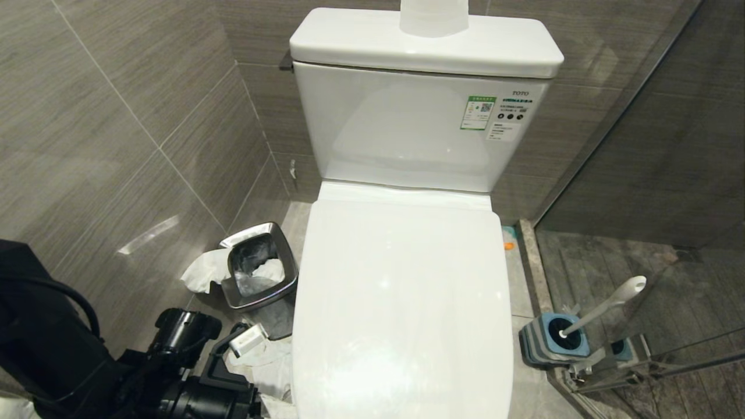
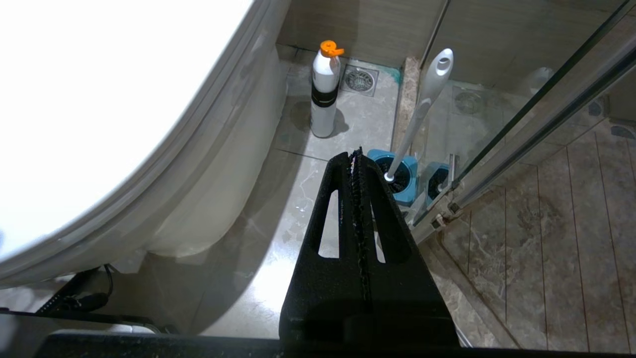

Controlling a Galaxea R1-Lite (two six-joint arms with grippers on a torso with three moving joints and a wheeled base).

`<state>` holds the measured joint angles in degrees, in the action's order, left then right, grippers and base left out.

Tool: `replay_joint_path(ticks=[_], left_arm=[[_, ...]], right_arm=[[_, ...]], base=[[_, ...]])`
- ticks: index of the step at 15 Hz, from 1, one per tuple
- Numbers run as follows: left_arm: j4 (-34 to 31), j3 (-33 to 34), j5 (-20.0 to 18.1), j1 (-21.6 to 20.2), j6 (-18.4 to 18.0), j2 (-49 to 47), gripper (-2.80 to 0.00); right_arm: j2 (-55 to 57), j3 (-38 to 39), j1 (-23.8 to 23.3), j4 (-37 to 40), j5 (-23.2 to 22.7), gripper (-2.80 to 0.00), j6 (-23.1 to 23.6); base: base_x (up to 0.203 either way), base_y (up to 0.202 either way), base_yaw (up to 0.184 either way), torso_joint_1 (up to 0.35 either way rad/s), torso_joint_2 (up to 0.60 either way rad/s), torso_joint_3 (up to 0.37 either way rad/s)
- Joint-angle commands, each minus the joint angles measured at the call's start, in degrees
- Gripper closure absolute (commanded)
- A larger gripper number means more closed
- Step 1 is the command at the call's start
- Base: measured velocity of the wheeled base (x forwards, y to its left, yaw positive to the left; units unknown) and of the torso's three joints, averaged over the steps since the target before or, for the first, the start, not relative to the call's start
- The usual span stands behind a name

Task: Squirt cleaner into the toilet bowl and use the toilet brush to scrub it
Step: Use the left hand to lift the toilet lid slightly

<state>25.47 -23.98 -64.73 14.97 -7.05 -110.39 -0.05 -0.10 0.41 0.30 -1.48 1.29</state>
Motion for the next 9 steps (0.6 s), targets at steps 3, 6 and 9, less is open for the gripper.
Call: replay_joint_path(ticks=[3,6,9], left_arm=[[0.02,0.25,-3.21,1.46,0.55,2.03,-2.8],[-0.04,0.16,-3.5,1.46,0.64,2.99,-2.8],[0.02,-0.15,-4.19,0.26,0.56,4.21,-2.8]], right_arm=[[0.05,0.01,0.02,0.04,-0.02,0.0,0.03],[0.05,0.01,0.02,0.05,-0.02,0.0,0.03],[0.05,0.01,0.02,0.04,-0.02,0.0,-0.05]], base=[[0.0,0.0,0.0,0.0,0.0,0.0],[0.0,0.0,0.0,0.0,0.0,0.0],[0.0,0.0,0.0,0.0,0.0,0.0]])
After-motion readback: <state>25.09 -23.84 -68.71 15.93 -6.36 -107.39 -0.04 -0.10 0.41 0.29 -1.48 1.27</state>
